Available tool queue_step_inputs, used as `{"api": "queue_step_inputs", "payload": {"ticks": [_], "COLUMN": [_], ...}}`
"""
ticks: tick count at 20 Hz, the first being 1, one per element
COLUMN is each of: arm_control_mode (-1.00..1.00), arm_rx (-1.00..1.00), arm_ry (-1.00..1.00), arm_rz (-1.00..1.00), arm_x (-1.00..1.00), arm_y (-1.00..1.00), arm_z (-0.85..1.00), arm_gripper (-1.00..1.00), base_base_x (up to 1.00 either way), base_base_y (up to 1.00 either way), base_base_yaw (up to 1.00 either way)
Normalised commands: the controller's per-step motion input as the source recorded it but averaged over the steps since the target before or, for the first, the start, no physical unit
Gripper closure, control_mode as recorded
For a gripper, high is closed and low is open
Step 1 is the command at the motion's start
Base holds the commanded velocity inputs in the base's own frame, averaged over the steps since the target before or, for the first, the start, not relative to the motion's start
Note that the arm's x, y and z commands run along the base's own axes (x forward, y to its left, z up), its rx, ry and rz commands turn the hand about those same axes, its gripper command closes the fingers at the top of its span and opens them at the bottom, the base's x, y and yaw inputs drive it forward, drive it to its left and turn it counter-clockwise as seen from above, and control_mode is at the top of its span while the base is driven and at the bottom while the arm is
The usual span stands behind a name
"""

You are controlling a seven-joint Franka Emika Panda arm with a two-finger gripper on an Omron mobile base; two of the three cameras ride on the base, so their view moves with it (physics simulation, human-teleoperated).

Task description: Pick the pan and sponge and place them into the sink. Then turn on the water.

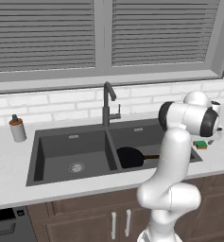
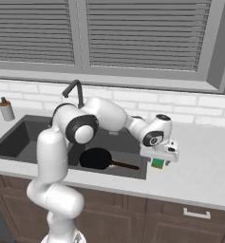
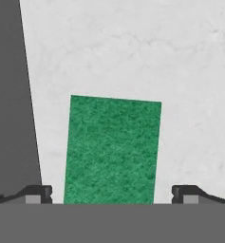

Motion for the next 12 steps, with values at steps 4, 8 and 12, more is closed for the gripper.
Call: {"api": "queue_step_inputs", "payload": {"ticks": [4, 8, 12], "arm_control_mode": [-1.00, -1.00, -1.00], "arm_rx": [0.00, 0.00, 0.00], "arm_ry": [-0.05, 0.00, 0.00], "arm_rz": [0.00, 0.00, 0.00], "arm_x": [0.00, 0.01, 0.00], "arm_y": [0.00, 0.00, 0.00], "arm_z": [-0.20, -0.21, -0.08], "arm_gripper": [-1.00, -1.00, 1.00], "base_base_x": [0.00, 0.00, 0.00], "base_base_y": [0.00, 0.00, 0.00], "base_base_yaw": [0.00, 0.00, 0.00]}}
